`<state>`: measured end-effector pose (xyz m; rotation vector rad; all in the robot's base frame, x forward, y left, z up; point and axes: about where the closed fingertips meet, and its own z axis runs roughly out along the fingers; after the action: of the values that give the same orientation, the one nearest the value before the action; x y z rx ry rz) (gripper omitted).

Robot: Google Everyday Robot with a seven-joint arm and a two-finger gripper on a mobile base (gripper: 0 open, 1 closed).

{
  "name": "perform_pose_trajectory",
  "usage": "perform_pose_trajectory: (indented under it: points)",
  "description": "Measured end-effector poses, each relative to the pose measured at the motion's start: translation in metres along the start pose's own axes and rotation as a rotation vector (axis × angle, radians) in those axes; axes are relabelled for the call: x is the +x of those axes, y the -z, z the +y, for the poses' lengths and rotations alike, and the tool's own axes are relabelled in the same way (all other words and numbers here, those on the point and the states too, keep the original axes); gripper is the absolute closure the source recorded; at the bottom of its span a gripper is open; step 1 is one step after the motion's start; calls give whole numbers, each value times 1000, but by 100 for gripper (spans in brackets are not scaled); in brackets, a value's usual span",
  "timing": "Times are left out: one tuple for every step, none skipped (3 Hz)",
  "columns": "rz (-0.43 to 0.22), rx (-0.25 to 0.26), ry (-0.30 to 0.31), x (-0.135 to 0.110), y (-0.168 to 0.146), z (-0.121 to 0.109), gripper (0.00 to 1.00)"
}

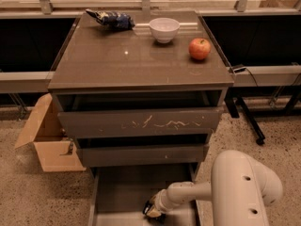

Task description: Pick rxbar blueberry from bottom drawer and place on counter

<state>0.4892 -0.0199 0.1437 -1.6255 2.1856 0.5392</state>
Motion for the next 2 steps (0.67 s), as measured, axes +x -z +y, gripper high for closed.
perform_pose_trajectory:
  points:
    - [0, 0, 0, 0, 0, 0, 100]
    - [-40, 25, 41, -14, 15, 1, 100]
